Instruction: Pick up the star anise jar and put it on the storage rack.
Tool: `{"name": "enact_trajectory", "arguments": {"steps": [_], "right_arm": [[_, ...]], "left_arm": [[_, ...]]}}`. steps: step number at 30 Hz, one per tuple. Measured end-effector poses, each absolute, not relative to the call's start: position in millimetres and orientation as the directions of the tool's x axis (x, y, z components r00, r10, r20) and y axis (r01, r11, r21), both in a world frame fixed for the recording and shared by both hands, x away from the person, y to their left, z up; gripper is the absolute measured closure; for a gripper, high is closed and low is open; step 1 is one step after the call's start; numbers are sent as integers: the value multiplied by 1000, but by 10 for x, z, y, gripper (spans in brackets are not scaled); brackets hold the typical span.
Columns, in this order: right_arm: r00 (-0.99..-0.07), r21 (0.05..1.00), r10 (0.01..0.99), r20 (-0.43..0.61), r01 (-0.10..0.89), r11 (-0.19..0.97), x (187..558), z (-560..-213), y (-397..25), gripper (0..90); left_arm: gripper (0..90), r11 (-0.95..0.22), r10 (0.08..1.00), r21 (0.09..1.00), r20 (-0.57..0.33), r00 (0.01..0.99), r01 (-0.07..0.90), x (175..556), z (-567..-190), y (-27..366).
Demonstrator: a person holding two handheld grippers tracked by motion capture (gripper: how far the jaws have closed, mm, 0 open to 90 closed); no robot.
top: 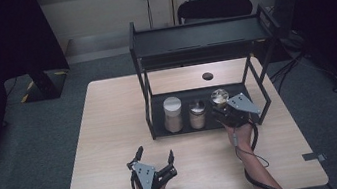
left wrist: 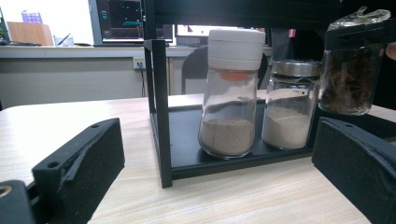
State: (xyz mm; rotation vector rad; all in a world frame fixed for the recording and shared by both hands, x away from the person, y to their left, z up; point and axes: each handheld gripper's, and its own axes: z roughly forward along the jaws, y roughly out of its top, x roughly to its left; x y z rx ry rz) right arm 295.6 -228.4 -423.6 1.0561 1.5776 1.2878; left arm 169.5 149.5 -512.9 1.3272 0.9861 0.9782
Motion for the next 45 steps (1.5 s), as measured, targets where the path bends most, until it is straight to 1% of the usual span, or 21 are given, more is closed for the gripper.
{"name": "enact_trajectory", "arguments": {"steps": [17, 45], "right_arm": [[-290, 983, 955, -56, 151, 103, 3053, -4338, -2256, 350], [-275, 978, 961, -23, 193, 79, 3100, -4408, -2258, 349]], "left_arm": [[20, 12, 955, 1000, -10, 298, -3, 1694, -5131, 1495], [20, 11, 954, 1000, -10, 298, -2, 1695, -5129, 1496]]}}
